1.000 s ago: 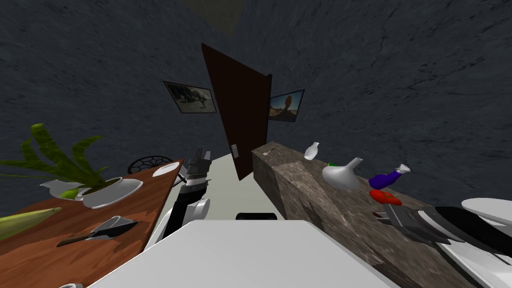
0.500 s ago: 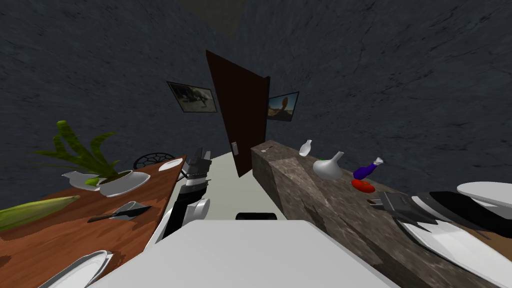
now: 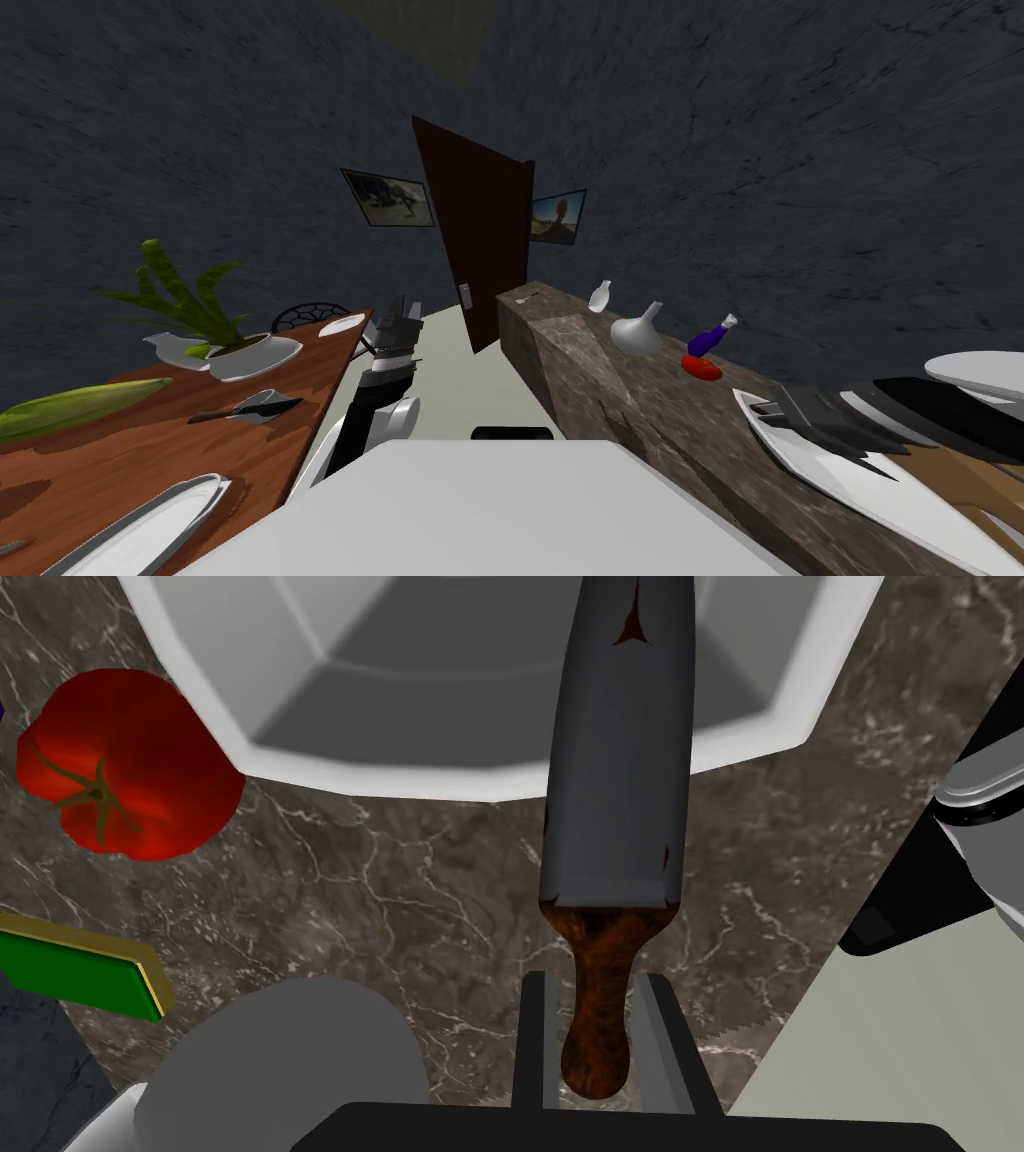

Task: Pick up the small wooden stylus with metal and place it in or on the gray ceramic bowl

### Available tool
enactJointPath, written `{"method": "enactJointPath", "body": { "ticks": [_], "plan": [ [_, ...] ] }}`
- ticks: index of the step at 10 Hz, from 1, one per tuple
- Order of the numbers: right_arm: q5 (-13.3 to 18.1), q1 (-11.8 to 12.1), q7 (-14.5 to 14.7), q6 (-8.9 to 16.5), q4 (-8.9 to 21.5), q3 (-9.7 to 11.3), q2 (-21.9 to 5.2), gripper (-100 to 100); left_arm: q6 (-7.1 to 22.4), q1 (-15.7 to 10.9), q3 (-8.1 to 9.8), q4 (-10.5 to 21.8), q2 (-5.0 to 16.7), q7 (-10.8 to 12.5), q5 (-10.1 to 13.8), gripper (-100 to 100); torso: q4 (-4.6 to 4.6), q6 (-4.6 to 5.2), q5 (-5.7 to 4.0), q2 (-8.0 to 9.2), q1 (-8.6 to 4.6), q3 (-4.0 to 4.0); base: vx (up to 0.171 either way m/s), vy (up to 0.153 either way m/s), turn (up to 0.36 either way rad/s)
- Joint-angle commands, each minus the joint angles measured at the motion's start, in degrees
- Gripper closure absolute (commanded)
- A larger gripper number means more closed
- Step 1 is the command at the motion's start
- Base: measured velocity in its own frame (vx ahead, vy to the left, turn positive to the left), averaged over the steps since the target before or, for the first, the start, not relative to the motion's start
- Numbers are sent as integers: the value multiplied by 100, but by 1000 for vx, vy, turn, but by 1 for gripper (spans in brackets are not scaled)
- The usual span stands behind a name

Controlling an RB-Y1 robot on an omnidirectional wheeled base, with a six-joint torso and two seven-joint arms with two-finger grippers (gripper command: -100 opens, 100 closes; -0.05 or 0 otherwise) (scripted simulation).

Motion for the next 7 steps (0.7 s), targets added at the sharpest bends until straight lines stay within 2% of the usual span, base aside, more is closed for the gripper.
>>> {"method": "enactJointPath", "body": {
  "ticks": [1,3,5,6,7],
  "plan": [
    [-43,-32,-19,-174,90,188,-142,100,0,0,0,0,0,0,0,0,0,0,0,0,0,0,-24,-107,34],
    [-188,87,-16,-329,162,371,-361,100,0,0,0,0,0,0,0,0,-1,-1,1,-2,-8,-2,-28,-153,51],
    [-317,197,-7,-456,224,542,-548,100,0,0,1,0,1,0,0,0,-2,1,-5,-4,-38,-3,-15,-199,52],
    [-317,197,-7,-456,224,542,-548,100,0,0,1,0,1,0,0,0,-4,-1,-10,-8,-36,-6,-8,-101,11],
    [-410,282,4,-542,268,674,-681,100,0,0,0,0,0,0,0,0,-6,-2,-7,-13,-9,-9,-10,-107,35]
  ]
}}
